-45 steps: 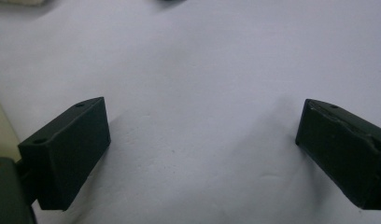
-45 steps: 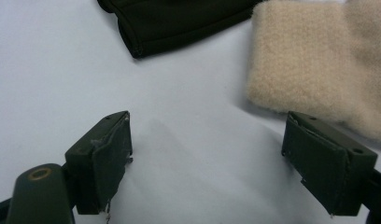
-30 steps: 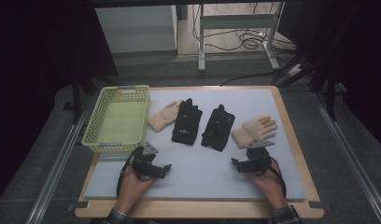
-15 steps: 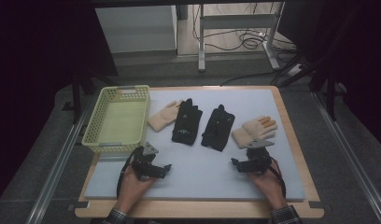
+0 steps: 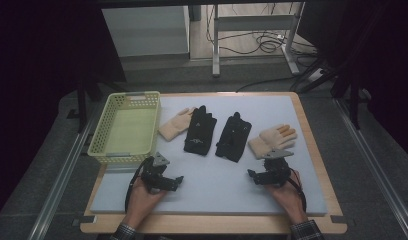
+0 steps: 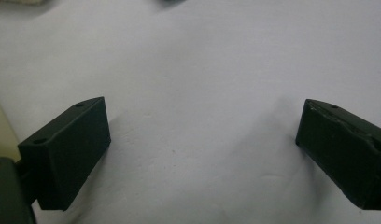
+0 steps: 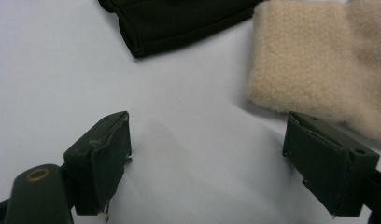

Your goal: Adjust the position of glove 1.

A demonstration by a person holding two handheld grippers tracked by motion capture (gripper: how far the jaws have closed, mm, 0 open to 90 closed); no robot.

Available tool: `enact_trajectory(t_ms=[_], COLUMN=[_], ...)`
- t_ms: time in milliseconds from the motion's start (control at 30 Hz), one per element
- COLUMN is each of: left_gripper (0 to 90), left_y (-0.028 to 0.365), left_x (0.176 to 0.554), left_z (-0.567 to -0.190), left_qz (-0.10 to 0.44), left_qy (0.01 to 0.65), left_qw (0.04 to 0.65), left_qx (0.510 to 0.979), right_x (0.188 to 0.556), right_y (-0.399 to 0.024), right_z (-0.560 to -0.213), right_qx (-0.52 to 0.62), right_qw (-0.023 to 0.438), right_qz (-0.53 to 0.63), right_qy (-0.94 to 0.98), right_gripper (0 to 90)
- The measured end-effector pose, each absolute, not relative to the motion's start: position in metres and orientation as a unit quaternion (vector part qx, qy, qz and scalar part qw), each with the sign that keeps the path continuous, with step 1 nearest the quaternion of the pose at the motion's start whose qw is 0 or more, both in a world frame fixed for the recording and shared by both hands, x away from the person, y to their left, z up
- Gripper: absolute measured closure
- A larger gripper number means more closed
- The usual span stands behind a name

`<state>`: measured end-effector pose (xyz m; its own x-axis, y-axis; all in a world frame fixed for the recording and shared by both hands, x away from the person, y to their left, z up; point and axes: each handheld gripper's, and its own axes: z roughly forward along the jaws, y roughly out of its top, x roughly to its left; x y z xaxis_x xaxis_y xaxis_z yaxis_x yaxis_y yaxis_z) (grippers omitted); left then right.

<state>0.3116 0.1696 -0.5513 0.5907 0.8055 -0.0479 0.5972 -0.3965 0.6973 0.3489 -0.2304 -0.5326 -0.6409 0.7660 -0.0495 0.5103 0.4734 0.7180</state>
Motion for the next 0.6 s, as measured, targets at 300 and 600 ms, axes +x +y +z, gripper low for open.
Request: enact_trajectory(t_ms=[300,600], left_gripper=[3.1,3.1], left_y=[0.170,0.170], left_x=[0.312,0.312], left_z=[-0.551,-0.551], left_qz=[0.151,0.151], left_qy=[0.426,0.427], left_qw=[0.346,0.346], left_qx=[0.822,0.822], right_x=[0.351,0.358], right_y=[-0.230,-0.225], right_z=[-0.530,-0.518], right_qx=[0.386,0.387], right_qw=[0.182,0.158], right_qz=[0.342,0.366], right_qy=[0.837,0.831], right_gripper=[15.6,17.0])
